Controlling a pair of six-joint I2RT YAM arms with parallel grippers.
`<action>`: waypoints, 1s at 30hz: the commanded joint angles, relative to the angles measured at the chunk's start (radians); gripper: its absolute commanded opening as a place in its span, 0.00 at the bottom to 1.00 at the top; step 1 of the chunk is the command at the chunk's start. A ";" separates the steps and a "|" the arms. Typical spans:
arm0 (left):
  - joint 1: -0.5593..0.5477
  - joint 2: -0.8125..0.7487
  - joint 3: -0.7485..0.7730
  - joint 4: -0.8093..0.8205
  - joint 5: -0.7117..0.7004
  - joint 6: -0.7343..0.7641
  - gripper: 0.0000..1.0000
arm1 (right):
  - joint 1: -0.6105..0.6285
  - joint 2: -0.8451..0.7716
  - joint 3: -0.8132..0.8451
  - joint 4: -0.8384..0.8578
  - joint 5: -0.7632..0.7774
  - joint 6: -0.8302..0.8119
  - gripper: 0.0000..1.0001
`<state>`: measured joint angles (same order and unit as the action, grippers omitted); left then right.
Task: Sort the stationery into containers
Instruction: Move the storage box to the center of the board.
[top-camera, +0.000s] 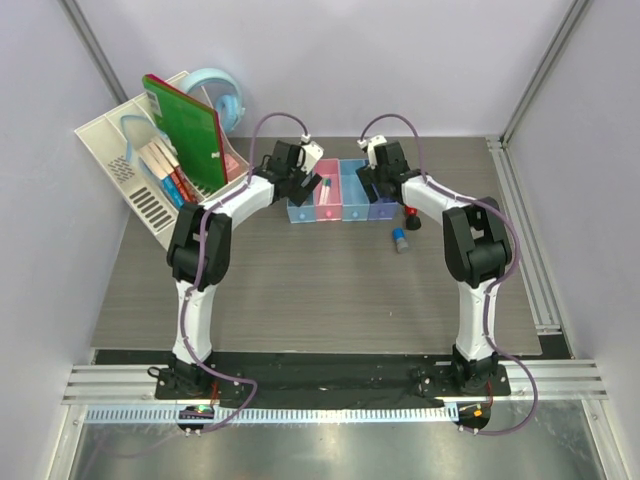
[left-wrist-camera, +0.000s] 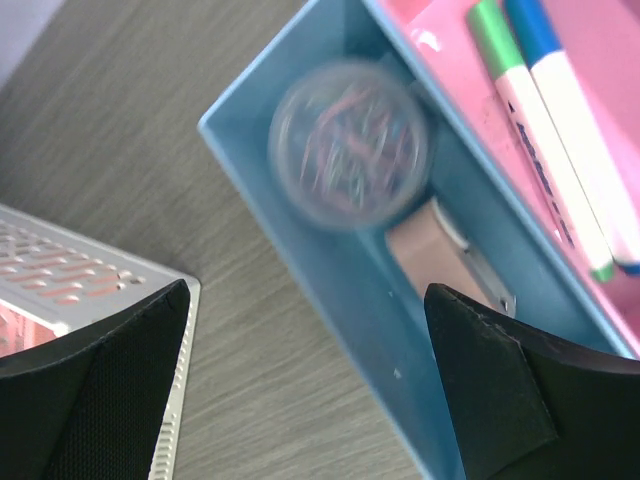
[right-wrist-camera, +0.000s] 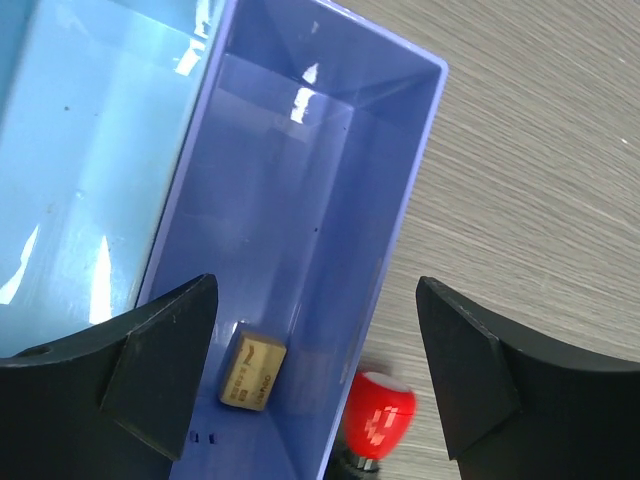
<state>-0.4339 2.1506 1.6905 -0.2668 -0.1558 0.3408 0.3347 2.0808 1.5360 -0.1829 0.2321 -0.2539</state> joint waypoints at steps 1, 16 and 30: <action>0.000 -0.054 -0.064 -0.031 0.024 -0.003 1.00 | 0.053 -0.036 -0.017 0.030 0.004 -0.001 0.86; -0.005 -0.116 -0.149 -0.051 0.056 0.000 1.00 | 0.121 -0.195 -0.168 0.030 0.032 -0.005 0.85; -0.026 -0.219 -0.199 -0.052 0.016 -0.025 1.00 | 0.129 -0.292 -0.241 0.028 0.065 -0.036 0.86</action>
<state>-0.4519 2.0296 1.4994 -0.3031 -0.1307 0.3340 0.4572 1.8736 1.3117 -0.1730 0.2726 -0.2703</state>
